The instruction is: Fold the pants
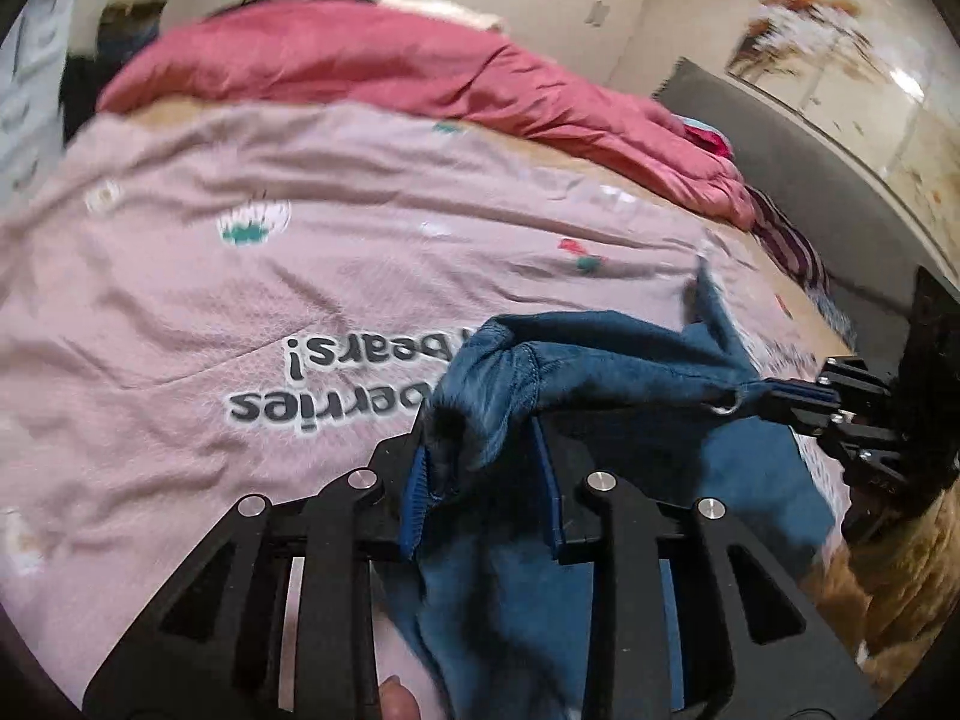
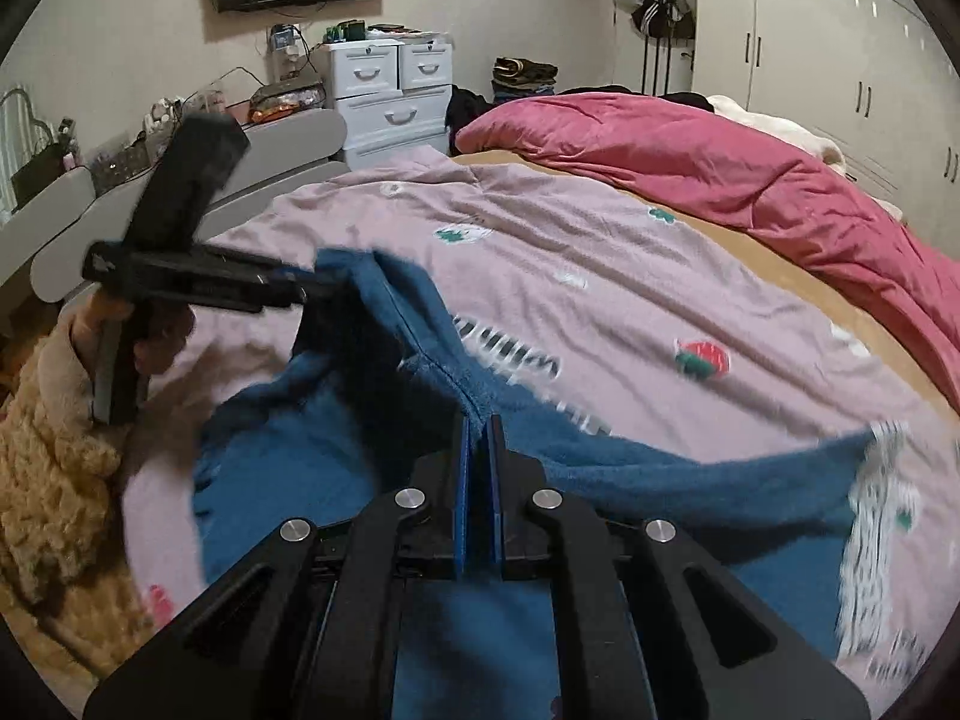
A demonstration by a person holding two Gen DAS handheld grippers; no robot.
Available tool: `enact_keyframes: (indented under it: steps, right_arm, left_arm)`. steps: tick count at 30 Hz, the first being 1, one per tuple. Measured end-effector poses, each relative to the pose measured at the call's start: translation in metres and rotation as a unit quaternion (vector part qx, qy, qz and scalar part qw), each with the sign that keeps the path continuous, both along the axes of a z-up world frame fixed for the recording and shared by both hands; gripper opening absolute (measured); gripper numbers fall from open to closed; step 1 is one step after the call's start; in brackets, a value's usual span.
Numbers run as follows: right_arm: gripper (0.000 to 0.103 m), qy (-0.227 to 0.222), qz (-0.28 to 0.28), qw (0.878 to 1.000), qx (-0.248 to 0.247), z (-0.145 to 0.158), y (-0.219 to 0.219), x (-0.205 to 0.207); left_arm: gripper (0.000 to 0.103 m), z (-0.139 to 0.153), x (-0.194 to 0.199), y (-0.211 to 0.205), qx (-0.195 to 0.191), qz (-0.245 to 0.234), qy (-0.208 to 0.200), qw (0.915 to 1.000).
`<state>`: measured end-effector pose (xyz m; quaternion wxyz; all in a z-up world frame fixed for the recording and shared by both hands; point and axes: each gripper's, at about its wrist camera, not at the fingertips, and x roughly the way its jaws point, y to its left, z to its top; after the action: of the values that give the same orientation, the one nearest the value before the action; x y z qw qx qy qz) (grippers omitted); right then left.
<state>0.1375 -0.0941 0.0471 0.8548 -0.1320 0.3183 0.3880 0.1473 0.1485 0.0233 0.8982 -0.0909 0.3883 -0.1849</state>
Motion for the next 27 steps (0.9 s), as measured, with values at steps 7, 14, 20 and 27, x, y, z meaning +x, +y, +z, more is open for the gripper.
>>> enact_keyframes:
  steps: [7, 14, 20, 27]
  right_arm:
    - [0.005, 0.025, 0.010, 0.999, 0.016, -0.013, -0.012, -0.071]
    - [0.005, 0.073, -0.010, 0.997, 0.017, -0.044, -0.011, -0.101]
    - [0.006, 0.093, -0.016, 0.996, 0.004, -0.069, 0.000, -0.115]
    - [0.006, 0.124, -0.019, 0.992, 0.011, -0.086, 0.003, -0.123]
  left_arm:
    - [0.022, 0.001, -0.076, -0.017, 0.031, -0.018, -0.015, 0.9992]
    - [0.022, -0.029, -0.102, -0.016, 0.043, 0.008, 0.041, 0.9982]
    - [0.022, -0.043, -0.122, 0.000, 0.034, 0.048, 0.082, 0.9949]
    - [0.022, 0.001, -0.140, -0.003, 0.004, 0.075, 0.045, 0.9961]
